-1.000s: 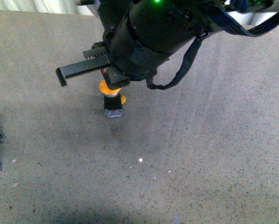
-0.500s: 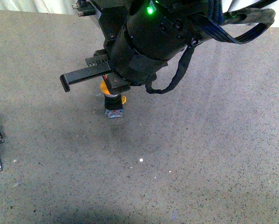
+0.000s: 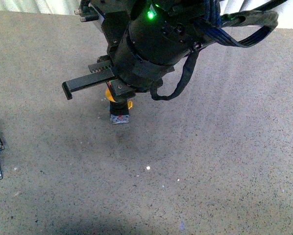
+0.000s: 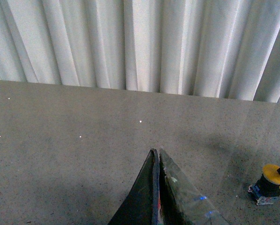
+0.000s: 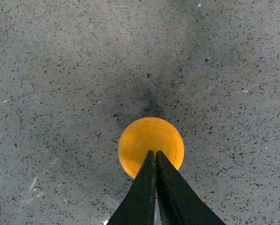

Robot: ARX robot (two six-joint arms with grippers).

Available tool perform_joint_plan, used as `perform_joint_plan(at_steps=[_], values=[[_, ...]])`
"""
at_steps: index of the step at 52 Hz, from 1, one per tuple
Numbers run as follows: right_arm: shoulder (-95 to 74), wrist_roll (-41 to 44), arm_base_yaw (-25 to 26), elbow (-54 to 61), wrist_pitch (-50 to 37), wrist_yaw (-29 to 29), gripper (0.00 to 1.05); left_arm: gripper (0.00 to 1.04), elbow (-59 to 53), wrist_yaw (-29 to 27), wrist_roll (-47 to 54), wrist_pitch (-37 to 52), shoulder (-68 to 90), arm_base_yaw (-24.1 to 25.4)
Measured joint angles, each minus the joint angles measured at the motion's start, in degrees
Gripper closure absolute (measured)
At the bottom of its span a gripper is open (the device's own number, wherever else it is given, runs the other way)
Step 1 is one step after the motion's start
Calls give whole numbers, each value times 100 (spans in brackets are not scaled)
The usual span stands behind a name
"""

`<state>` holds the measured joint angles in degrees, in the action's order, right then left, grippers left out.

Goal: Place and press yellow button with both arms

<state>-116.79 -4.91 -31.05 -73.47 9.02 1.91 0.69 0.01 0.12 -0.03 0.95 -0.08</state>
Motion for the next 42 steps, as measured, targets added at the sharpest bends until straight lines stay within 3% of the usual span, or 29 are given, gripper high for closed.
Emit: perform_joint_plan(at_steps=[24,34,42], values=[[481,-225,83,533,-608,-201,103,103,0,0,0,0,0,0],[1386,-256,260,1019,-946,94,103,103,0,0,0,0,0,0],[2337,-240,461,1530,-1207,155,79,103,0,2,0,0,0,0]])
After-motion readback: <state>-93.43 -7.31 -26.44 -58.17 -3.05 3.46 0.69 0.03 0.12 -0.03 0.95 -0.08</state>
